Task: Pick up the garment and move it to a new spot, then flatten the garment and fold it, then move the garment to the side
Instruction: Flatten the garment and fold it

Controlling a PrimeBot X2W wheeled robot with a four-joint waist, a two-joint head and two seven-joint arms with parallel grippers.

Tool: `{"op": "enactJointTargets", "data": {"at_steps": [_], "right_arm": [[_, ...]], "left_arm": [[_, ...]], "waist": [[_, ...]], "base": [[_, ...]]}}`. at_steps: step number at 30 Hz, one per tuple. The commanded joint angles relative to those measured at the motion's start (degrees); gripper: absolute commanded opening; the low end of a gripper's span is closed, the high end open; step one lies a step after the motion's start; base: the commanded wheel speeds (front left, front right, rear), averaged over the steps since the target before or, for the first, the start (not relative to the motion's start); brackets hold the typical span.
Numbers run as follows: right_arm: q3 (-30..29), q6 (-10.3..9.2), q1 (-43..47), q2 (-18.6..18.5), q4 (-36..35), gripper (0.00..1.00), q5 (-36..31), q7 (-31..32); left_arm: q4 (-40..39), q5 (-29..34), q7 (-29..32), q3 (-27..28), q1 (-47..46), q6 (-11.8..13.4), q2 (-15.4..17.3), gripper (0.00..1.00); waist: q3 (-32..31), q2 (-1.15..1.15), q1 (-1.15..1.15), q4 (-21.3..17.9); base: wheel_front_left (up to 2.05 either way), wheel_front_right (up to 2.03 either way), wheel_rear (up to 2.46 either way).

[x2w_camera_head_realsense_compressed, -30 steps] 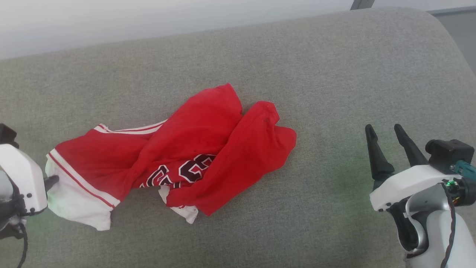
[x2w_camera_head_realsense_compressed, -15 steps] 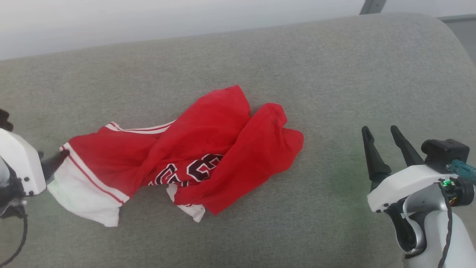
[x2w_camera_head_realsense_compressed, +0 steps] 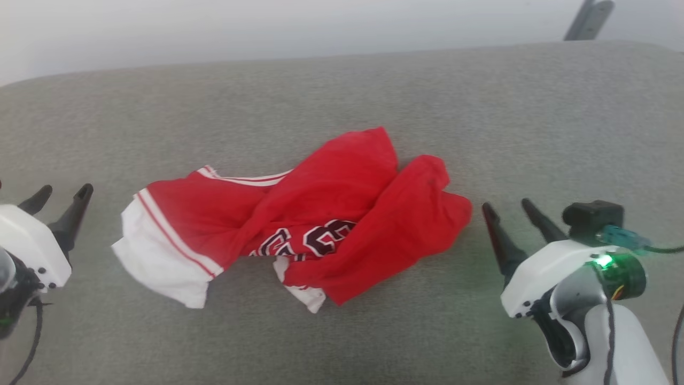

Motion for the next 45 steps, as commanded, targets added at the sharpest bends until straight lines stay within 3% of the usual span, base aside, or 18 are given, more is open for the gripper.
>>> {"op": "enactJointTargets", "data": {"at_steps": [1, 9, 23, 32, 33, 35, 45], "right_arm": [[0.67, -0.04, -0.48, 0.03, 0.61, 1.0, 0.53, 1.67], [0.86, -0.04, -2.57, 0.03, 2.89, 1.0, -1.95, 8.94], [-4.77, -0.04, -7.35, 0.01, 7.81, 1.0, -8.63, 21.25], [-7.37, -0.04, -9.19, 0.06, 15.81, 1.0, -11.54, 27.22], [-7.38, -0.04, -9.31, 0.18, 16.77, 0.91, -11.98, 27.11], [-7.47, -0.03, -9.6, 0.27, 18.17, 0.0, -11.97, 26.57], [-8.01, -0.04, -10.91, 0.04, 16.42, 0.0, -10.6, 21.03]], "left_arm": [[-0.72, 0.97, -3.24, 0.61, 1.57, -0.03, -0.49, 1.0], [-1.91, 2.27, -13.98, 2.48, 5.49, 0.32, -2.33, 1.0], [1.88, 1.34, -23.23, 4.15, 9.32, -1.18, -6.49, 1.0], [2.98, 3.71, -26.12, 6.79, 10.4, -2.29, -9.89, 1.0], [3.08, 4.09, -26.23, 7.3, 10.52, -2.43, -10.31, 1.0], [3.03, 5.03, -26.23, 8.59, 10.91, -2.63, -11.24, 1.0], [0.65, 12.64, -26.26, 18.57, 15.9, -4.17, -16.86, 1.0]], "waist": [[-0.05, 0.0, 0.0, 1.55], [0.13, 0.0, 0.0, 5.75], [1.59, 0.0, 0.0, 12.03], [1.69, 0.0, 0.0, 15.2], [1.58, 0.0, 0.0, 15.47], [1.31, 0.0, 0.0, 15.89], [-0.96, 0.0, 0.0, 16.22]], "base": [[0.0, 0.0, 0.0], [0.0, 0.0, 0.0], [0.0, 0.0, 0.0], [0.0, 0.0, 0.0], [0.0, 0.0, 0.0], [0.0, 0.0, 0.0], [0.0, 0.0, 0.0]]}}
